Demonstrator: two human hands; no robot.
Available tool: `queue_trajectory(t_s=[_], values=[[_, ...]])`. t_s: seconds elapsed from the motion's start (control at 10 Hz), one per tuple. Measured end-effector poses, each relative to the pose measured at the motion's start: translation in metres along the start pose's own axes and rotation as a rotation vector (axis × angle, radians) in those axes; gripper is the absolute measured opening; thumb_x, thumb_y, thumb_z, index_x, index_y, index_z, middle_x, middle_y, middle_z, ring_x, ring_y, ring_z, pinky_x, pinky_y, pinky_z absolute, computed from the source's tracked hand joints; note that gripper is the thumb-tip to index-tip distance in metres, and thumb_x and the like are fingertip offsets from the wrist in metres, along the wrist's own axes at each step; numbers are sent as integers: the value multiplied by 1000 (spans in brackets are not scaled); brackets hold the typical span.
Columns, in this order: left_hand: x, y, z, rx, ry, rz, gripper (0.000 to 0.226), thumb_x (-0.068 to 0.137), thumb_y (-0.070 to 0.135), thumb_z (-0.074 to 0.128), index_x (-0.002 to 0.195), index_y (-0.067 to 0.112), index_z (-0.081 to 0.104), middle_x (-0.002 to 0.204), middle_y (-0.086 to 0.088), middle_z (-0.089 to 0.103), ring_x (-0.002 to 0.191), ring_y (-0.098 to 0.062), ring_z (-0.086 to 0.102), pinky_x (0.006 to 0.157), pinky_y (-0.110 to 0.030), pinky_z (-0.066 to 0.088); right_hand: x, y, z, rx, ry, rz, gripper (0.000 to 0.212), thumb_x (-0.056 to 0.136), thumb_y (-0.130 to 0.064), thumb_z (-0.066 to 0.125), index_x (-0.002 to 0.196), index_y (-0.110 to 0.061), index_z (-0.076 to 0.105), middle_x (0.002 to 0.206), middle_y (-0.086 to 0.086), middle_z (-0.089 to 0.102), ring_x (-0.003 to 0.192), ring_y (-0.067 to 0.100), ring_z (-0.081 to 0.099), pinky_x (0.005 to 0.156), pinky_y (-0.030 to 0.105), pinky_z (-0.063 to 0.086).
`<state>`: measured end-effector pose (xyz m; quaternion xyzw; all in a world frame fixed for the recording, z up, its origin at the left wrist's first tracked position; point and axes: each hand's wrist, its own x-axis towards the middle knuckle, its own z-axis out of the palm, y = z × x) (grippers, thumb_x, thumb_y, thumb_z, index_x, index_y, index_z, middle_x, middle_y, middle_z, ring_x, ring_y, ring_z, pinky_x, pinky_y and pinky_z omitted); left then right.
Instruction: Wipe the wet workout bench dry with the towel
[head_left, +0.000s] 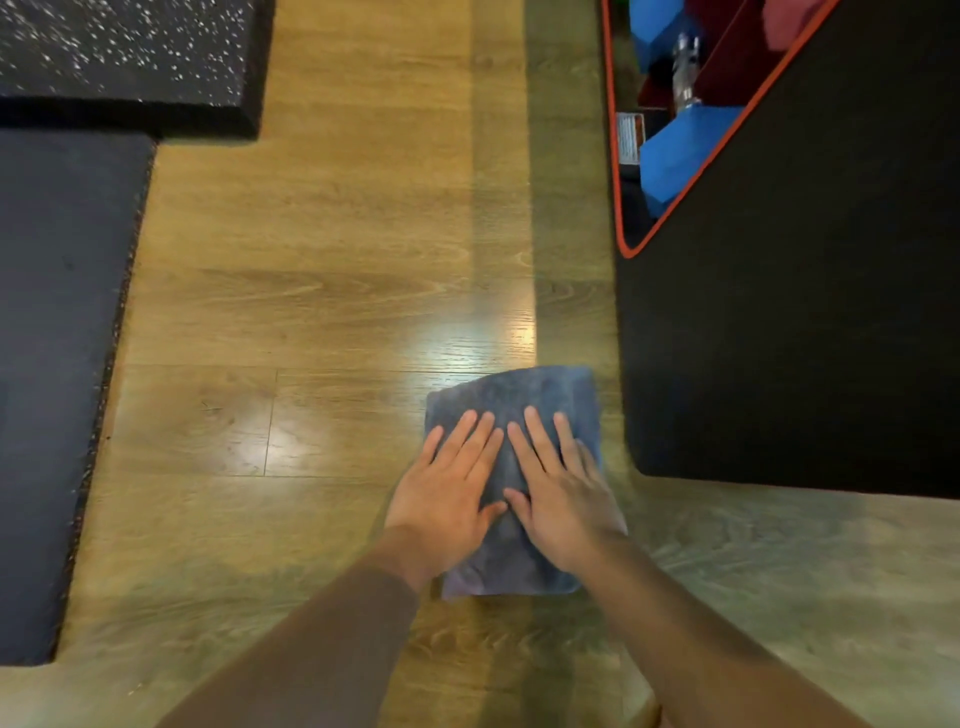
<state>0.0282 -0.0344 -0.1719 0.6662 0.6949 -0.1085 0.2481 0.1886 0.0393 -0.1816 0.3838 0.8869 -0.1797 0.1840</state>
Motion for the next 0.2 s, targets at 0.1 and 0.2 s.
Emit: queue_trajectory(t_s=[0.1,0.2], values=[[0,-3,-25,19,-149,-27,79,98,54,30,151,19,-17,160,3,-23,146,-17,-24,122,-44,-4,7,-6,-27,26,-125,14,76,100,-48,39,157,-20,-2,164,2,-14,150,32,-9,121,48,12],[-22,8,-69,-135,-165,-106,77,98,50,36,153,20,-8,162,1,-18,148,-20,-17,122,-44,2,-22,-17,-69,131,-164,5,73,101,-42,42,158,-19,3,164,2,-14,151,28,-8,121,41,6]])
